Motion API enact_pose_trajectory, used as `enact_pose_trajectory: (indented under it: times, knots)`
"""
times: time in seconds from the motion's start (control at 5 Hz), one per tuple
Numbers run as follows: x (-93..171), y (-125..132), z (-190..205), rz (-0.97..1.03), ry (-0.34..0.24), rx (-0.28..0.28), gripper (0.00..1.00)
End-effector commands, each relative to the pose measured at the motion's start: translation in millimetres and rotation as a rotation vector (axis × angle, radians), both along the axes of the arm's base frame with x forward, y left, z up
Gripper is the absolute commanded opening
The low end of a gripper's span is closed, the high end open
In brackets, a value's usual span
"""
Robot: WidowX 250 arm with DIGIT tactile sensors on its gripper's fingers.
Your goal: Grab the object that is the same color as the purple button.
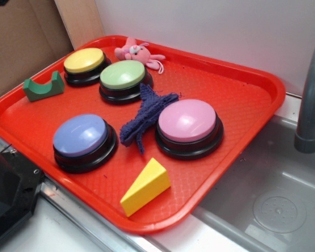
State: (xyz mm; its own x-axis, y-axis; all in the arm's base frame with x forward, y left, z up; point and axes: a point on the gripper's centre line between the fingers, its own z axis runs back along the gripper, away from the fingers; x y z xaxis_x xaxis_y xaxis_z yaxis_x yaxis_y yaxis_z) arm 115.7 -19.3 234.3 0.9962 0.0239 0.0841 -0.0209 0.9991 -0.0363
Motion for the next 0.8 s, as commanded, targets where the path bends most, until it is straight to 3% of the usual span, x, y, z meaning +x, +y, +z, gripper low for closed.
enact_pose_trajectory:
  times: [0.0, 0.2, 0.4, 0.6]
  knots:
    - [0.0, 0.0, 0.0, 0.000, 0.000, 0.000, 1.00]
    - [24.9, -15.3, -29.2, -0.163, 0.002, 0.007, 1.00]
    - [47.9, -30.7, -64.2, -0.238, -0.047, 0.052, 1.00]
    - [66.4, -45.4, -104.0, -0.363, -0.057, 0.017, 1.00]
